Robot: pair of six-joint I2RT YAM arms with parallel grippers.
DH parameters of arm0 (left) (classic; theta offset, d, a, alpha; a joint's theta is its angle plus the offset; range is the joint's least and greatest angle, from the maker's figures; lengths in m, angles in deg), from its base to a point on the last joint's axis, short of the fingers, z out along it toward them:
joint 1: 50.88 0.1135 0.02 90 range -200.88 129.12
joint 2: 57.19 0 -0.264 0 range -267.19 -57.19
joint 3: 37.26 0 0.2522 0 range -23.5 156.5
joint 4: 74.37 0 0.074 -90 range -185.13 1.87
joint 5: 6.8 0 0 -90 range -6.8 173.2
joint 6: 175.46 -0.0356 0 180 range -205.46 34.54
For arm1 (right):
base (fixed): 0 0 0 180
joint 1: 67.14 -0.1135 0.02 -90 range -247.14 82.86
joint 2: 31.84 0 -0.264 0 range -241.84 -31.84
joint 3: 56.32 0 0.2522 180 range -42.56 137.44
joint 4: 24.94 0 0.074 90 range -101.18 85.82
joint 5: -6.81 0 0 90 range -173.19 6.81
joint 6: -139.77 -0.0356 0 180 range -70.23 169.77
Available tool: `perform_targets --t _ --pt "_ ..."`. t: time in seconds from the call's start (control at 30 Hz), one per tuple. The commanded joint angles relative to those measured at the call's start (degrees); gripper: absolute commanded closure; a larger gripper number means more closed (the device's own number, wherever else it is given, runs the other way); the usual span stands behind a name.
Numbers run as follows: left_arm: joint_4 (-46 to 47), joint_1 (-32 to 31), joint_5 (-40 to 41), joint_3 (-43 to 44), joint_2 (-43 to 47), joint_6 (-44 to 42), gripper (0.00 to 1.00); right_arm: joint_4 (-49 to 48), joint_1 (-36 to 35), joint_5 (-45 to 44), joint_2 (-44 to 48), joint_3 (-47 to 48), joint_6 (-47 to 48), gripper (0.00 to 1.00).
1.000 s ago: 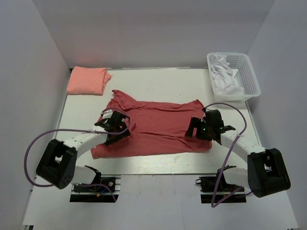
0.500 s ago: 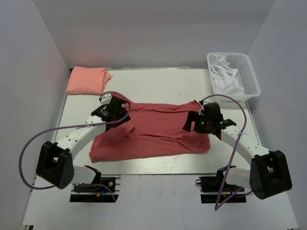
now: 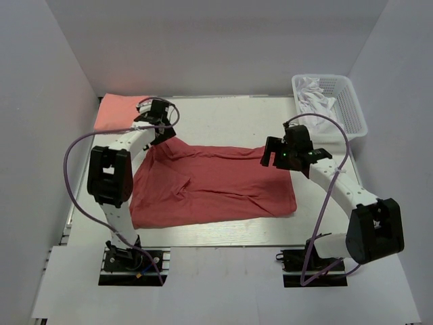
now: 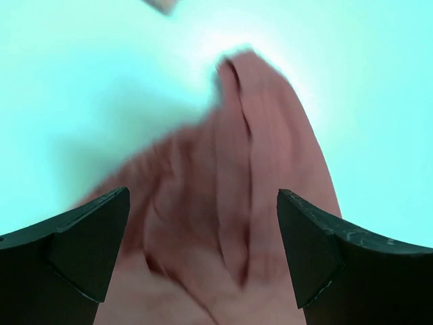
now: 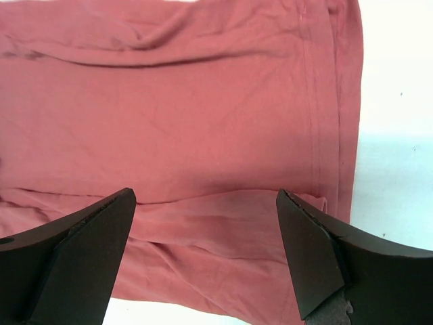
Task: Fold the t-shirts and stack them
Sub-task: Grap the side of the flattened tshirt furthest away from the robot with both arms
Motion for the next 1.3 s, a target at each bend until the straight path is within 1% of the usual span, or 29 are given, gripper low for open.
perform_targets --t 0.0,0.07,0.17,0.27,0.37,0.43,0.6,0.63,0.7,0.73,0.77,0.8,0.83,0.87,0.97,1.07,1.27 --pt "5.59 3.79 0.02 3.80 -1.16 -4.38 0.00 2.27 0.26 -0.61 -1.22 3.14 -0.11 0.10" --pt "9.97 4.86 -1.83 5.30 -3.10 -7.97 0.00 2.45 0.35 -0.61 -1.66 3.41 0.07 0.10" --pt "12.27 6.09 -6.82 9.33 -8.55 -11.23 0.00 2.97 0.26 -0.70 -2.72 4.46 0.33 0.10" --pt "14.30 6.70 -10.52 13.46 -13.56 -12.47 0.00 4.47 0.35 -1.92 -4.12 5.43 0.33 0.10" --pt "15.01 6.71 -11.24 16.54 -16.98 -12.47 0.00 5.18 0.43 -3.24 -4.65 5.61 0.42 0.10" --pt "13.69 6.71 -10.62 17.08 -17.53 -12.47 0.00 5.35 0.61 -4.29 -4.92 5.43 0.25 0.10" --pt "14.83 7.23 -12.29 15.76 -17.00 -11.94 0.10 5.88 0.61 -5.62 -6.06 5.61 0.33 0.10" --pt "14.84 7.23 -12.29 15.15 -17.00 -11.25 0.21 5.62 0.78 -6.32 -6.23 5.52 0.16 0.10" --pt "15.44 7.23 -13.16 14.62 -16.47 -10.72 0.35 5.79 0.96 -7.46 -7.02 5.34 -0.54 0.10" --pt "15.45 7.23 -13.17 14.62 -16.47 -10.71 0.46 6.22 1.05 -8.86 -7.20 5.52 -1.24 0.10" --pt "15.45 7.23 -13.87 14.62 -16.47 -10.71 0.70 6.58 1.14 -9.39 -8.16 6.04 -1.25 0.10" --pt "15.45 7.23 -13.88 14.62 -16.47 -10.19 0.79 6.84 1.31 -9.75 -8.43 5.96 -1.60 0.10" --pt "14.06 7.23 -13.88 15.31 -16.47 -10.19 0.91 7.19 1.75 -10.19 -8.95 6.31 -1.60 0.10" --pt "13.52 7.23 -13.88 15.32 -16.47 -10.19 1.00 7.02 1.67 -10.02 -9.48 6.48 -1.51 0.10" --pt "12.99 7.23 -12.48 15.32 -16.47 -10.19 1.00 6.85 2.02 -9.92 -10.19 7.28 -1.77 0.10" --pt "13.77 7.23 -11.42 12.87 -13.84 -10.71 1.00 6.76 2.02 -11.42 -11.33 9.47 -1.52 0.10" --pt "14.92 7.23 -11.42 8.91 -8.57 -12.46 1.00 5.35 1.67 -15.64 -17.65 16.23 -1.07 0.10"
